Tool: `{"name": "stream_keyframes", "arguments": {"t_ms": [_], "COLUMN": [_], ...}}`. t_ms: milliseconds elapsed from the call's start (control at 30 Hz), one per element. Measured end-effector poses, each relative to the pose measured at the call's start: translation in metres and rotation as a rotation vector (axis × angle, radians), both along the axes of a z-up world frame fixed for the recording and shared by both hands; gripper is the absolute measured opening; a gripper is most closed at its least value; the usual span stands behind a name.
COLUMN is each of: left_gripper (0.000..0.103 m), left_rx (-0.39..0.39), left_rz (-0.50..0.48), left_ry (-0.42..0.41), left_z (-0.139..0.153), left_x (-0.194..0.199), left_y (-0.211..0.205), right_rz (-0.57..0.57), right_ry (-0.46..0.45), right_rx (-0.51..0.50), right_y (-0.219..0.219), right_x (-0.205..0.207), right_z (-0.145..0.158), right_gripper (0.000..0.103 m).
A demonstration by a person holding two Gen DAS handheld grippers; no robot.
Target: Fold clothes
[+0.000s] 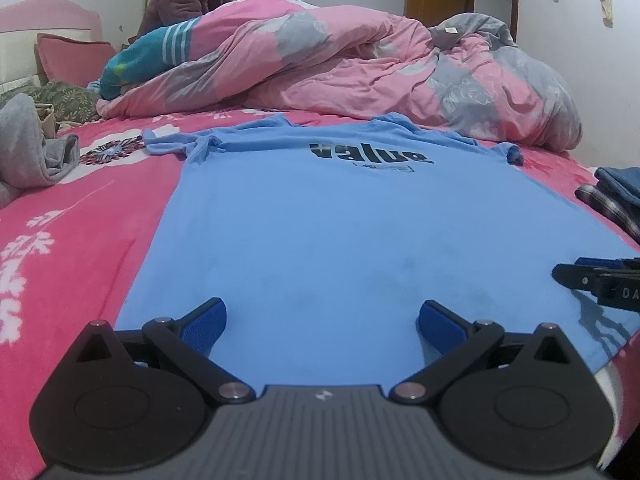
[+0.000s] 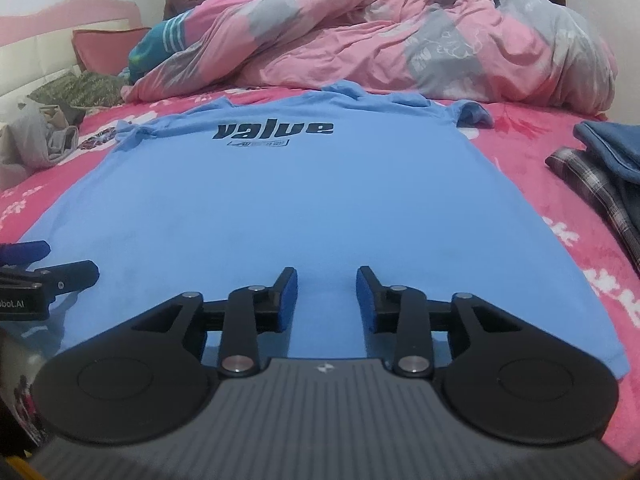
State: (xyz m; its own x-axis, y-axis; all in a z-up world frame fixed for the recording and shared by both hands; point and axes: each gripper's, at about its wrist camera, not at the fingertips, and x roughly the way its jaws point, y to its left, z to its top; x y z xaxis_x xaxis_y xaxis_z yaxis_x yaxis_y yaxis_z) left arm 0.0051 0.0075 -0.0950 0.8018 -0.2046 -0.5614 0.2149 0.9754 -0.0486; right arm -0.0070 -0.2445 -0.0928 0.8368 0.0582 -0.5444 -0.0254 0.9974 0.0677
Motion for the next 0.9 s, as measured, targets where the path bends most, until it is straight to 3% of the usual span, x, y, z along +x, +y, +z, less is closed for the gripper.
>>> {"name": "stream_keyframes", "arguments": {"t_ms": [133, 300, 433, 533, 633, 733, 900], "left_gripper": [0.103, 0.103, 0.103, 0.103, 0.103, 0.103, 0.103], "left_rx": [0.008, 0.030, 0.033, 0.041, 0.048, 0.051, 0.061], "left_rz": [-0.004, -0.017, -0.023, -0.022, -0.017, -0.011, -0.002], "left_ry": [0.012, 0.044, 0.074, 0.086, 0.099, 0.110, 0.117], "left_z": [0.000, 0.003, 0.006, 0.007, 0.007, 0.008, 0.009], "left_x": [0.002, 0.005, 0.009, 0.011, 0.012, 0.014, 0.014], "left_y": [0.000, -0.001, -0.001, -0.002, -0.003, -0.004, -0.007], "right_rz": [0.010, 0.015, 0.015, -0.005, -0.009, 0.016, 0.023], "right_ry": [-0.004, -0.016, -0.091, -0.078, 0.026, -0.012, -0.028], "right_rx": [-0.003, 0.027, -0.033, -0.039, -0.007, -0.093, -0.078], "right_y": [0.005, 0.005, 0.005, -0.001, -0.006, 0.004, 0.002], "right_x": [0.000, 0.001, 0.001, 0.001, 0.007, -0.001, -0.003], "right_z": [-0.001, 0.012, 0.029, 0.024, 0.004, -0.005, -0.009], "right_gripper": [0.049, 0.055, 0.070, 0.082, 0.086, 0.089, 0.093]}}
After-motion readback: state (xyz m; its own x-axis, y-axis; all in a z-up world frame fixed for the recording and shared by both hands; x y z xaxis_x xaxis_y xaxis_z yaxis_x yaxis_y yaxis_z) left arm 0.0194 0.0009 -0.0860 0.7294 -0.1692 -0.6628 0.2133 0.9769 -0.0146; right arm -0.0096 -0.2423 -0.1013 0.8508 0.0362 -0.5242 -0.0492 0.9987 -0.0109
